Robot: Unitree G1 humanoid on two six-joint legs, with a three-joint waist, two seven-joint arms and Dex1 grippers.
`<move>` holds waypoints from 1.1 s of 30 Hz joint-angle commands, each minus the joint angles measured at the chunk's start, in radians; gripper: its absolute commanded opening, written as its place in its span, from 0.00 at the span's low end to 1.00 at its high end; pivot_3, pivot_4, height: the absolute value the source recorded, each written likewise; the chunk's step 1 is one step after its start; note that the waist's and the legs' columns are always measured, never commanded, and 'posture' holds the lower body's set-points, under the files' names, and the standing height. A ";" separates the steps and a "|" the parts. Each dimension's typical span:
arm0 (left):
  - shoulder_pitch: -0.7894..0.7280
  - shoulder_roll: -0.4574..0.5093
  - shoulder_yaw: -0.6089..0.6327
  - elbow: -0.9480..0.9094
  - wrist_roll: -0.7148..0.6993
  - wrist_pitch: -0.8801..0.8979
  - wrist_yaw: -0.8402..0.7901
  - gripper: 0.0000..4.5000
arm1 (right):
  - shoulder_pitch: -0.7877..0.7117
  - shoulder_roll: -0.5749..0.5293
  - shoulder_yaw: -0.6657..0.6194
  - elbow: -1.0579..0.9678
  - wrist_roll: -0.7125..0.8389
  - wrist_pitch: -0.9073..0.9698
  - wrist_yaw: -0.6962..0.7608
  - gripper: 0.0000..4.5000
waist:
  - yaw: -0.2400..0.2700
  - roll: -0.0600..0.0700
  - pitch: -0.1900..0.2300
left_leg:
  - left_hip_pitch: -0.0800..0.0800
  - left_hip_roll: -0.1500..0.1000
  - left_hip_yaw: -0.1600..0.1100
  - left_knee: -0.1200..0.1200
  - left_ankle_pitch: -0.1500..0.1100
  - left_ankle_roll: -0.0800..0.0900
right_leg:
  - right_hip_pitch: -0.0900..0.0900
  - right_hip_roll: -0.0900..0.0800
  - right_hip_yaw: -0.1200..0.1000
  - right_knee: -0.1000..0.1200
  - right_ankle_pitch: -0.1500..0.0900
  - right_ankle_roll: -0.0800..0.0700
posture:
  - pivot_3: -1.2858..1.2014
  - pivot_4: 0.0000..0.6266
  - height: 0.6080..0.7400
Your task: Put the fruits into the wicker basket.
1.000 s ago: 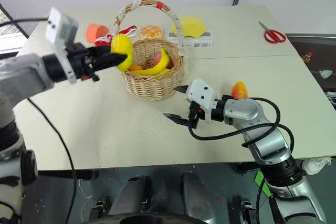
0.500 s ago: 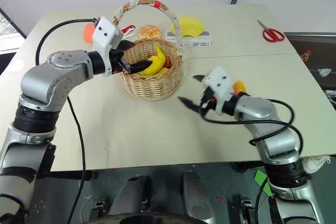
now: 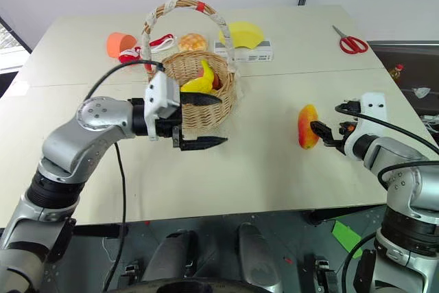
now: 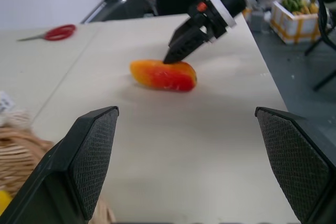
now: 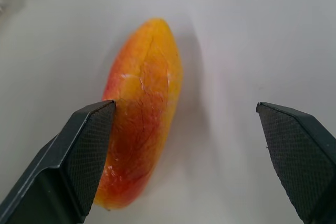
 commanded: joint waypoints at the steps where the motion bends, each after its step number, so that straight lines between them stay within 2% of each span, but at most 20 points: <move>1: 0.000 -0.009 -0.007 -0.002 0.014 -0.034 -0.027 0.99 | -0.026 0.017 0.017 0.008 -0.001 0.006 -0.020 1.00 | 0.002 0.000 0.000 | 0.000 0.000 0.000 0.000 0.000 0.000 | 0.000 0.000 0.000 0.000 0.000 0.000 | 0.52 0.24 1.00; 14: 0.031 -0.009 -0.006 0.001 0.064 -0.052 -0.028 0.99 | -0.068 0.053 0.095 0.061 0.005 -0.025 -0.014 1.00 | 0.002 0.000 0.000 | -0.001 0.000 0.000 0.000 0.000 0.000 | 0.000 0.000 0.000 0.000 0.000 0.001 | 0.52 0.24 1.00; 17: 0.039 -0.009 0.001 -0.002 0.070 -0.048 -0.027 1.00 | -0.070 0.060 0.102 0.062 0.013 -0.033 -0.008 0.82 | 0.002 0.000 0.000 | 0.000 0.000 -0.001 0.000 0.000 0.000 | 0.000 0.000 0.000 0.000 0.000 0.001 | 0.52 0.24 1.00; 21: 0.045 -0.002 0.020 0.000 0.069 -0.046 -0.022 1.00 | -0.076 0.059 0.103 0.052 0.022 -0.035 -0.005 0.38 | 0.003 0.000 0.000 | -0.001 0.000 -0.001 0.000 0.000 0.000 | 0.000 0.000 0.000 0.000 0.000 0.001 | 0.52 0.24 1.00; 22: 0.048 0.002 0.030 0.002 0.065 -0.042 -0.019 1.00 | -0.079 0.055 0.104 0.043 0.025 -0.037 -0.003 0.31 | 0.003 0.000 0.000 | -0.001 0.000 -0.001 0.000 0.000 0.000 | 0.000 0.000 0.000 0.000 0.000 0.001 | 0.52 0.24 1.00; 27: 0.092 0.043 0.160 0.017 0.025 -0.026 0.006 1.00 | -0.104 -0.023 0.161 -0.075 0.051 -0.134 0.091 0.29 | 0.000 0.001 0.001 | 0.000 0.000 -0.001 0.000 0.000 0.000 | 0.000 0.000 0.000 0.000 0.000 0.001 | 0.52 0.24 1.00; 31: 0.151 0.098 0.302 0.056 -0.009 -0.011 0.023 1.00 | -0.143 -0.103 0.323 -0.238 0.061 -0.341 0.288 0.29 | -0.007 0.002 0.001 | 0.000 0.001 0.000 0.000 0.000 0.001 | 0.000 0.001 0.000 0.000 -0.001 0.001 | 0.52 0.24 1.00; 33: 0.182 0.118 0.367 0.070 -0.023 -0.008 0.033 1.00 | -0.222 -0.074 0.427 -0.261 0.054 -0.407 0.330 0.29 | -0.014 0.002 0.001 | 0.000 0.002 -0.001 0.000 0.000 0.001 | 0.000 0.001 -0.001 0.000 -0.001 0.001 | 0.52 0.24 1.00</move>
